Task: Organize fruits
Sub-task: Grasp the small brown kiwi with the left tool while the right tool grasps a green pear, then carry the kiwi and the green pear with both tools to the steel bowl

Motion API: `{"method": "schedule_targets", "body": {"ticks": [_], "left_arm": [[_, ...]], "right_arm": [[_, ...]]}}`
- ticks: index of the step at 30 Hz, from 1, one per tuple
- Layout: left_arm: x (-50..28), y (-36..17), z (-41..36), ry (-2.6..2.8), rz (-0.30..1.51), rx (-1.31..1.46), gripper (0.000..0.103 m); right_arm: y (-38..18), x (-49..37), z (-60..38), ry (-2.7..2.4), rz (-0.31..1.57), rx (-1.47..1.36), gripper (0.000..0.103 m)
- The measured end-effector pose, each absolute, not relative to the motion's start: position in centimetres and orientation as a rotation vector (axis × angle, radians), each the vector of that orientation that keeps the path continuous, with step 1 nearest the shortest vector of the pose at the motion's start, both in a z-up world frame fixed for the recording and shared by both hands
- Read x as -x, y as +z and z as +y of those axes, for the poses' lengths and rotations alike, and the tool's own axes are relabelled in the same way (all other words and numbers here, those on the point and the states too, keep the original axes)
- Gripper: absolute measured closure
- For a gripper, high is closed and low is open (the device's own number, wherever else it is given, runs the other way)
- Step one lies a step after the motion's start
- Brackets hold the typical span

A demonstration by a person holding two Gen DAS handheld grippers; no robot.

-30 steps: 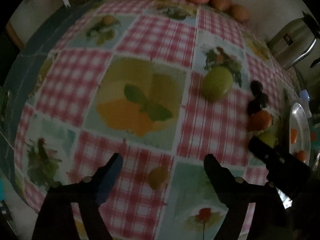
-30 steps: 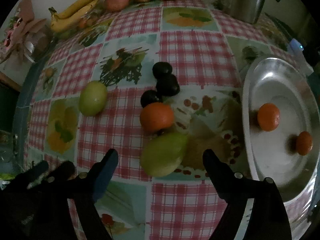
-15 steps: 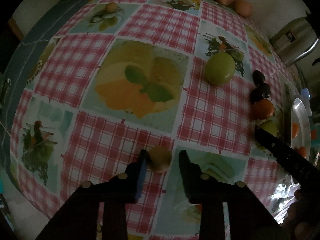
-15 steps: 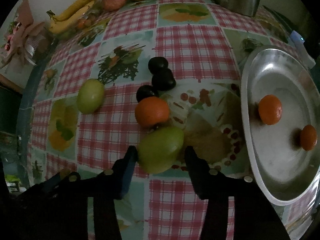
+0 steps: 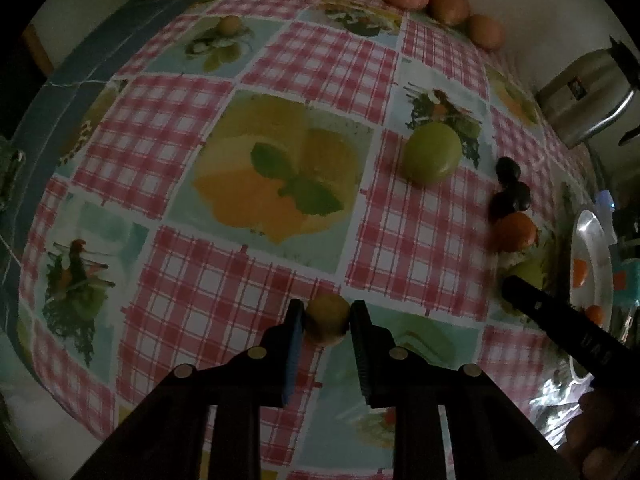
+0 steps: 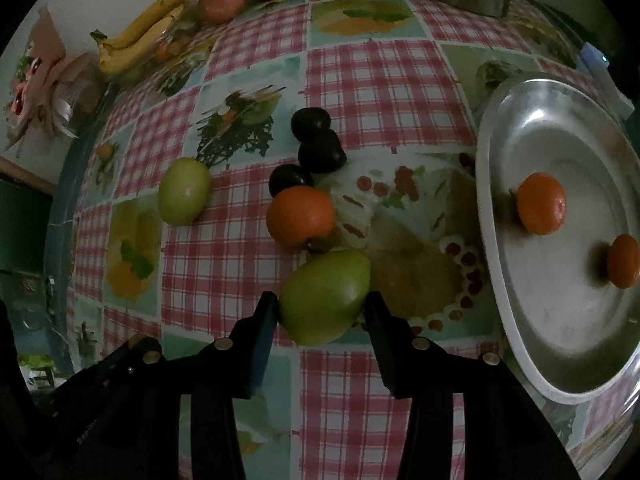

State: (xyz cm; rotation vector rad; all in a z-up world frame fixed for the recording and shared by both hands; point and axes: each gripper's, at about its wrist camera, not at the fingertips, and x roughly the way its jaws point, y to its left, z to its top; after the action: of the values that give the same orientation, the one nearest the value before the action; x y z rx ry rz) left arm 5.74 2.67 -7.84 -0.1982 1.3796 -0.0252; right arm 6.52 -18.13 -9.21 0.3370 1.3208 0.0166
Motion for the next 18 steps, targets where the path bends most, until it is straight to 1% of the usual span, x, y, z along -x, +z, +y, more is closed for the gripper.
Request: {"method": "schedule_targets", "body": {"ticks": [4, 8, 9, 10, 11, 14, 18], "left_arm": [[-6.0, -7.1, 2.9, -0.023, 1.362, 0.214, 0.078], [-6.4, -5.7, 2.7, -0.019, 1.320, 0.213, 0.078], [-6.5, -5.4, 2.6, -0.019, 1.315, 0.215, 0.077], [-6.7, -5.2, 2.7, -0.021, 1.309, 0.215, 0.078], [-6.8, -5.0, 2.6, -0.022, 1.304, 0.213, 0.078], [-6.8, -5.0, 2.3, -0.012, 1.309, 0.218, 0.078], [-6.9, -5.8, 2.2, -0.008, 1.331, 0.242, 0.078]], "right_arm": [[-8.7, -6.4, -18.5, 0.026, 1.313, -0.365, 0.058], [-7.2, -6.3, -19.0, 0.031, 1.263, -0.385, 0.060], [-6.7, -6.3, -19.1, 0.035, 1.247, -0.389, 0.064], [-6.3, -6.2, -19.3, 0.037, 1.236, -0.396, 0.073], [-6.0, -6.3, -19.4, 0.041, 1.225, -0.407, 0.075], [-5.5, -6.4, -19.8, 0.051, 1.214, -0.422, 0.075], [-6.4, -6.4, -20.2, 0.045, 1.245, -0.424, 0.075]]}}
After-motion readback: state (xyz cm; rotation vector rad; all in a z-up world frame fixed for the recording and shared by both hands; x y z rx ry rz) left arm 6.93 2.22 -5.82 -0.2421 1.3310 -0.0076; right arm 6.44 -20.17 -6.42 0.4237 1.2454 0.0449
